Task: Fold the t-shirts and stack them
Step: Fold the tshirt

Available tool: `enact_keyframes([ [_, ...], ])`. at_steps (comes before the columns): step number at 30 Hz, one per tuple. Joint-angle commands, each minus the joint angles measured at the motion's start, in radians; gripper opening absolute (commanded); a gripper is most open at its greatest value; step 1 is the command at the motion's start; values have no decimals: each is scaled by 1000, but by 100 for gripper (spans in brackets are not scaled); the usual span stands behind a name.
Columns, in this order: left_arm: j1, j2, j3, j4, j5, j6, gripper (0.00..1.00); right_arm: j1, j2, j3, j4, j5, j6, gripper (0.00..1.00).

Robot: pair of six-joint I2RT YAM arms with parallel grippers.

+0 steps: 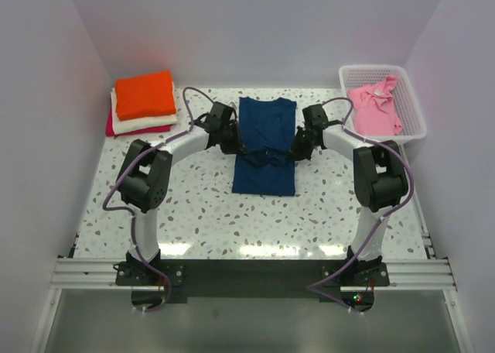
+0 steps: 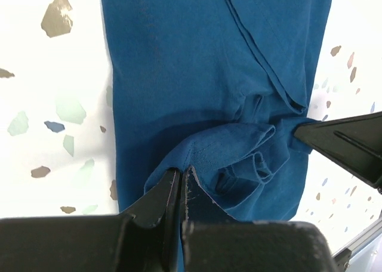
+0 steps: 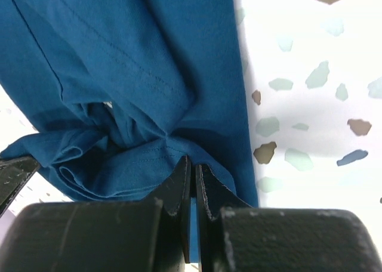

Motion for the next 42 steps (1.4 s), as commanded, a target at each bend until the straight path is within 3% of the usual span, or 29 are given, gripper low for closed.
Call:
enact_keyframes([
  [1,20,19,64,-2,-3,38,0,-19,13,51,30,-27,-19,0],
  [13,43,51,90,1,27,47,0,-50,40,71,59,-66,-14,0],
  [15,46,45,92,4,30,55,12,-53,36,71,60,-72,-16,1],
  [20,74,1,87,10,48,82,39,-70,-2,74,63,-81,-39,18],
  [22,89,-19,84,2,54,87,46,-73,-36,74,53,-72,-48,30],
  [25,89,-73,48,-1,53,98,50,-75,-87,77,36,-53,-74,46],
  [27,85,-121,-18,19,69,87,50,-72,-116,60,33,-43,-88,52],
  [30,65,-179,-121,54,83,73,46,-46,-176,16,19,-4,-108,52],
  [32,51,-211,-164,73,76,66,37,-10,-220,-32,17,49,-123,51],
  [37,-16,-202,-212,84,45,72,25,85,-245,-73,-3,164,-149,40],
  [38,-32,-187,-210,87,47,72,24,108,-237,-78,-4,186,-154,34],
  [42,-61,-144,-175,94,34,72,23,145,-208,-83,-3,195,-159,28],
])
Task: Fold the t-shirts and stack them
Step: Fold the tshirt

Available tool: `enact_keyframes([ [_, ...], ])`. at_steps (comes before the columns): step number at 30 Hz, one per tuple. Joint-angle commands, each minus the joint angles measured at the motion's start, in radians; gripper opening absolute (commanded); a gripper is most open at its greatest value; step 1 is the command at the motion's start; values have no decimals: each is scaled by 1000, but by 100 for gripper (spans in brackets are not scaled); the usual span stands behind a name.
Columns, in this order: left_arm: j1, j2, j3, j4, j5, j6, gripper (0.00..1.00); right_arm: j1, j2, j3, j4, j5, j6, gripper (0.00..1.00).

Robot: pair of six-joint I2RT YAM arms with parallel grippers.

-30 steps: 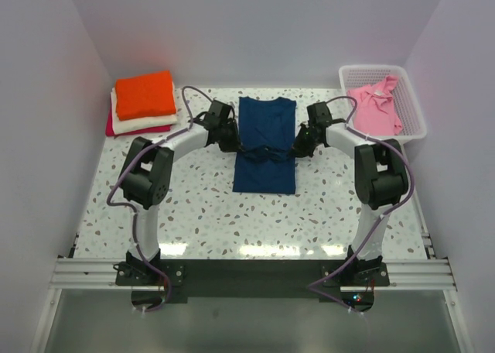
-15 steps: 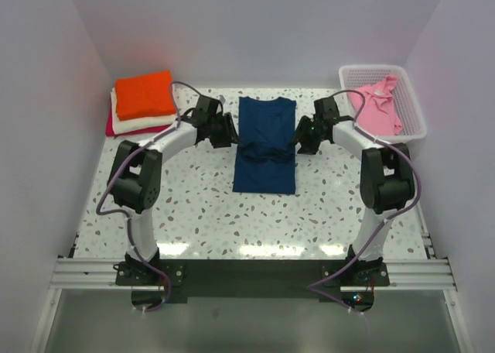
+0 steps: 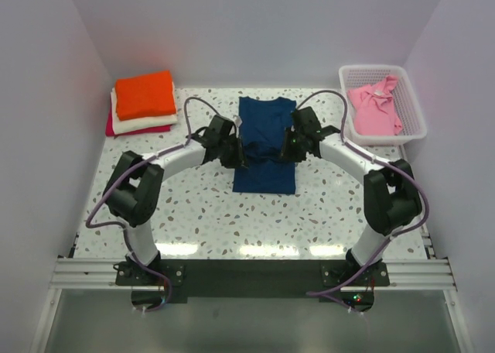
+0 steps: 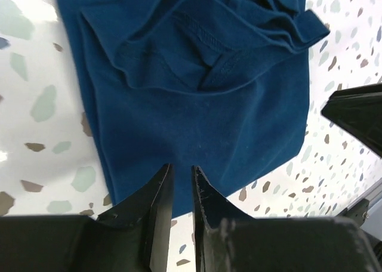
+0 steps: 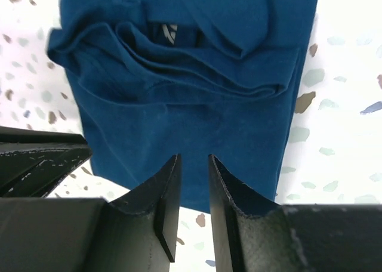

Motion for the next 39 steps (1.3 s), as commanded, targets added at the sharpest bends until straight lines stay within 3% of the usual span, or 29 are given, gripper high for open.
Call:
enact_keyframes([
  [1,-16,48,45,41,-21,11,22,14,25,-4,-7,62,-29,27],
  [17,4,302,353,-15,-10,8,22,41,128,39,-22,86,-62,22],
  [26,54,371,442,-35,-6,0,22,43,166,85,-38,100,-78,24],
  [30,73,400,476,-40,0,0,22,43,203,140,-62,120,-88,27],
  [39,86,354,516,-57,14,20,27,23,402,450,-164,200,-126,30],
])
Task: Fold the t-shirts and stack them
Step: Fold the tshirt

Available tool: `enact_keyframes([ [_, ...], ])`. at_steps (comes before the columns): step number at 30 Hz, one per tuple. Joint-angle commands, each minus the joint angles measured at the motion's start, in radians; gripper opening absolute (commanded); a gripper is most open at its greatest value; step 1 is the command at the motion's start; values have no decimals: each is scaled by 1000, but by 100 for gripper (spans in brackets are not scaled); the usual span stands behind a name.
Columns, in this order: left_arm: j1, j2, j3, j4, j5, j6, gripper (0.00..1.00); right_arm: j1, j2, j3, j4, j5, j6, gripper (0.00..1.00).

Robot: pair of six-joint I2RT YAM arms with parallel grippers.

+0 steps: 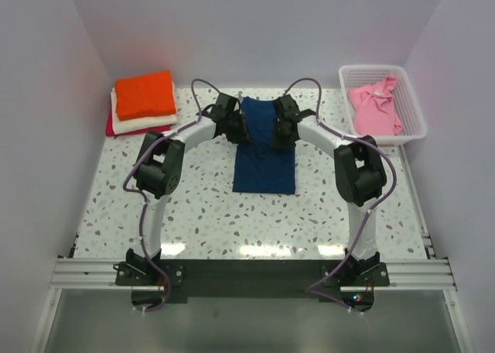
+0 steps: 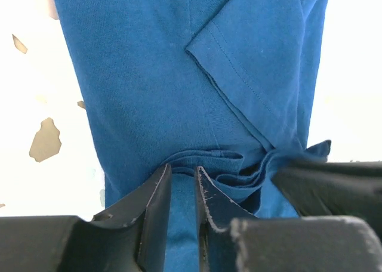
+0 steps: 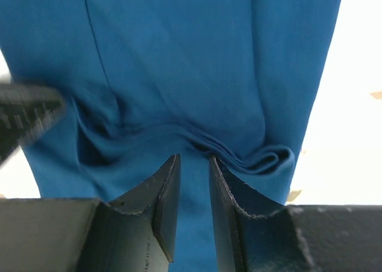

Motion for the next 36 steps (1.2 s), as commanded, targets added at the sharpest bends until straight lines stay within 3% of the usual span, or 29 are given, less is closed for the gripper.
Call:
enact_keyframes([
  [1,6,-58,32,-10,12,21,28,-20,72,128,-70,58,-31,30],
  [7,3,-178,-123,52,53,12,29,-61,115,201,-66,31,-37,31],
  [13,-20,-255,-255,118,55,-4,27,-65,23,147,-40,24,-20,33],
  [23,-17,-174,-197,96,-29,16,21,-51,-126,-66,45,3,20,35],
  [31,4,-86,-146,70,-75,26,18,-65,-31,-43,33,23,-16,34],
  [36,18,-94,-200,70,-152,-2,18,-118,23,-26,25,4,-11,34],
])
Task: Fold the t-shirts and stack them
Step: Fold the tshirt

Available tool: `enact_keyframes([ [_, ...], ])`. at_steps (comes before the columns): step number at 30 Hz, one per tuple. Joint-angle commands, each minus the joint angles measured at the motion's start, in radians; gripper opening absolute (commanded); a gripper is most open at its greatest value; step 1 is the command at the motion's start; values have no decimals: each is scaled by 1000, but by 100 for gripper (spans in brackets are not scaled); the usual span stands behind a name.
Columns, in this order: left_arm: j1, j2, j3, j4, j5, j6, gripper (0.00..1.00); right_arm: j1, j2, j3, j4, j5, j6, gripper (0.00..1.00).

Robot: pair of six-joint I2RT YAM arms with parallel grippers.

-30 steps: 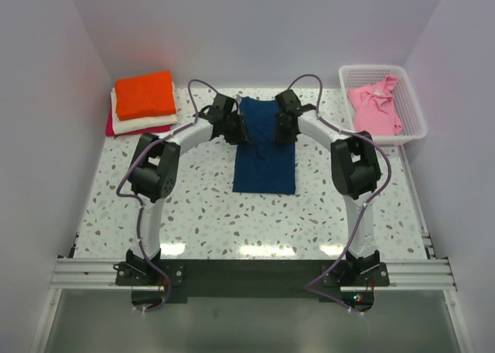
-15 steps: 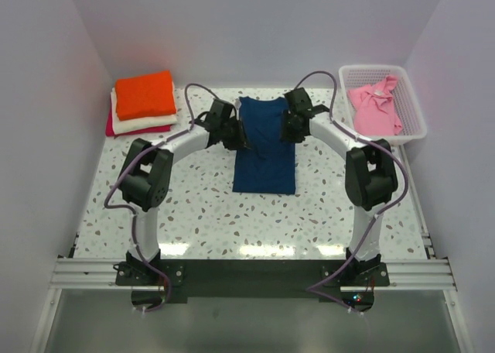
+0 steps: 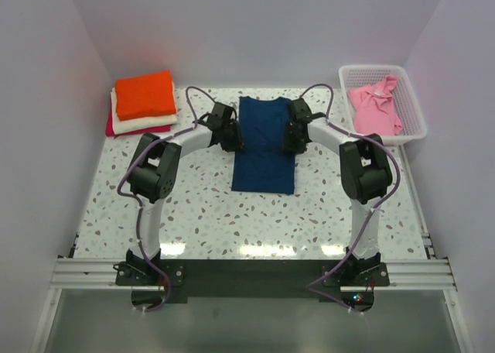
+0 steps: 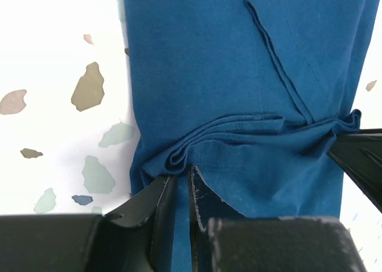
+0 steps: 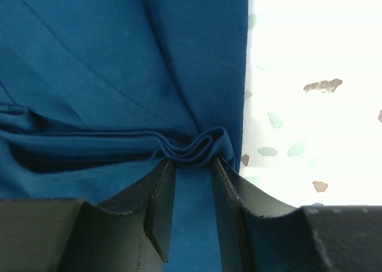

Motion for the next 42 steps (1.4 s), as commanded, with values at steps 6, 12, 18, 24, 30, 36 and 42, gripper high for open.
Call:
enact_keyframes([
  [6,31,-16,-49,13,-88,-20,15,-76,50,26,-9,-19,-8,34],
  [12,48,-45,-74,39,-61,-27,14,-87,43,35,-12,-46,-10,34],
  [18,57,-65,-56,31,-41,-11,15,-95,-6,66,-28,-82,-10,34],
  [24,63,-82,-8,23,-11,6,19,-113,-45,110,-64,-120,-8,38],
  [30,65,-114,-3,26,38,4,22,-119,-106,96,-61,-134,-5,39],
  [36,63,-185,-54,23,58,-4,32,-118,-167,35,-65,-151,12,39],
  [42,47,-323,-239,108,82,-42,47,-90,-296,-163,21,-192,59,40],
])
